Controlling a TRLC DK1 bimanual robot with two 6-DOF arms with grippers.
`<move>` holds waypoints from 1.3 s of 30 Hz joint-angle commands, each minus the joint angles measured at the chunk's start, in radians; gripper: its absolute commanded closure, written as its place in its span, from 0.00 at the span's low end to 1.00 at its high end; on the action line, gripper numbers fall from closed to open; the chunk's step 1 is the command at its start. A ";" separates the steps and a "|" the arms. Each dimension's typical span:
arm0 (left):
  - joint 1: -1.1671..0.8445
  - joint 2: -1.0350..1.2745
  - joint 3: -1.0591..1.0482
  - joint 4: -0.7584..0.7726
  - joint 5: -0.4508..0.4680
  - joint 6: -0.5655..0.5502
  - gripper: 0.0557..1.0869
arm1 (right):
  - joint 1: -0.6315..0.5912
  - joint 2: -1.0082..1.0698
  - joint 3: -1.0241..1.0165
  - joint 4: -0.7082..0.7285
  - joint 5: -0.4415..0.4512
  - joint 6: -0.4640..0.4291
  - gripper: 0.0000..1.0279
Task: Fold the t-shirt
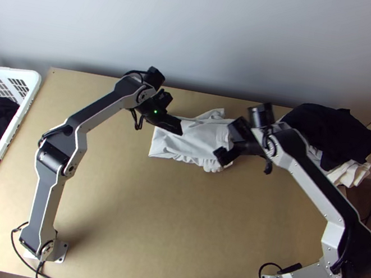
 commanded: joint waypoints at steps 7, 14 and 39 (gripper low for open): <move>0.020 -0.081 0.002 -0.039 0.001 -0.008 0.05 | 0.201 0.093 -0.138 0.372 0.126 -0.297 0.04; 0.022 -0.094 0.002 -0.042 0.000 -0.006 0.05 | 0.199 0.162 -0.155 0.493 0.141 -0.337 0.04; 0.028 -0.100 -0.004 -0.052 0.001 0.003 0.05 | 0.241 0.291 -0.169 0.614 0.254 -0.396 0.04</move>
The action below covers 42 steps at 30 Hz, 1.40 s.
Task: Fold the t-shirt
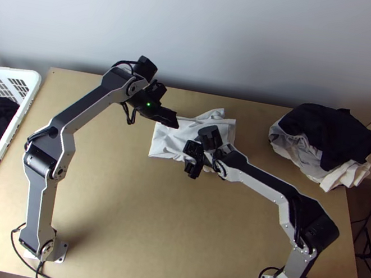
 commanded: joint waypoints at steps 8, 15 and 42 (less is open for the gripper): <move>0.003 -0.017 -0.008 -0.006 0.001 0.004 0.05 | 0.011 0.114 0.050 0.009 0.088 0.039 0.70; 0.015 -0.055 -0.014 -0.015 0.001 0.003 0.05 | 0.005 0.065 0.045 0.009 0.092 0.146 0.97; 0.305 -0.446 -0.218 -0.053 0.015 -0.045 0.05 | -0.184 -0.502 0.025 -0.102 0.088 0.518 0.97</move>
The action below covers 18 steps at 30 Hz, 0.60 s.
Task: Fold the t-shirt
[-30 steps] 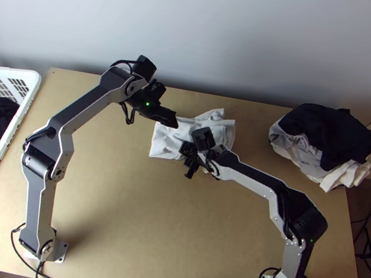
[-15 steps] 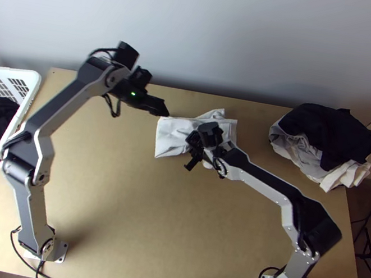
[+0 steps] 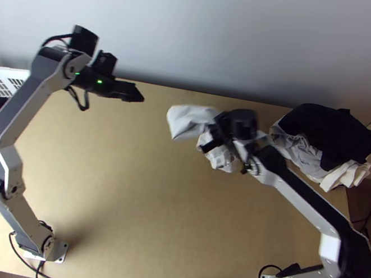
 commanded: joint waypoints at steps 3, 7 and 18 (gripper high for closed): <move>0.115 -0.154 -0.133 -0.021 -0.001 -0.001 0.05 | -0.165 -0.265 0.035 -0.054 -0.016 0.078 0.97; 0.164 -0.211 -0.182 -0.040 -0.001 0.000 0.05 | -0.289 -0.351 0.104 -0.080 -0.043 0.127 0.97; 0.228 -0.284 -0.291 -0.057 -0.007 0.014 0.05 | -0.881 -0.418 0.284 -0.160 -0.309 0.361 0.97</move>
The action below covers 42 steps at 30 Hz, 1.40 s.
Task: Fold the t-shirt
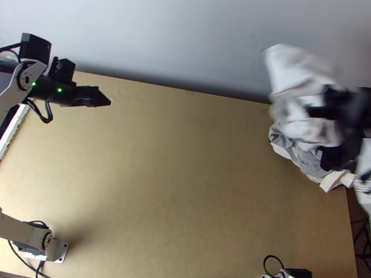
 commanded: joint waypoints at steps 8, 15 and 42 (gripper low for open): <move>0.072 -0.036 -0.075 -0.032 -0.004 0.043 0.05 | -0.811 -0.017 0.082 -0.020 -0.401 0.116 0.97; 0.081 -0.036 -0.107 -0.031 -0.004 0.063 0.05 | -0.870 0.107 0.036 0.019 -0.474 0.058 0.97; 0.325 -0.071 -0.147 -0.113 0.027 0.226 0.05 | -0.294 0.366 -0.103 0.130 -0.180 0.087 0.97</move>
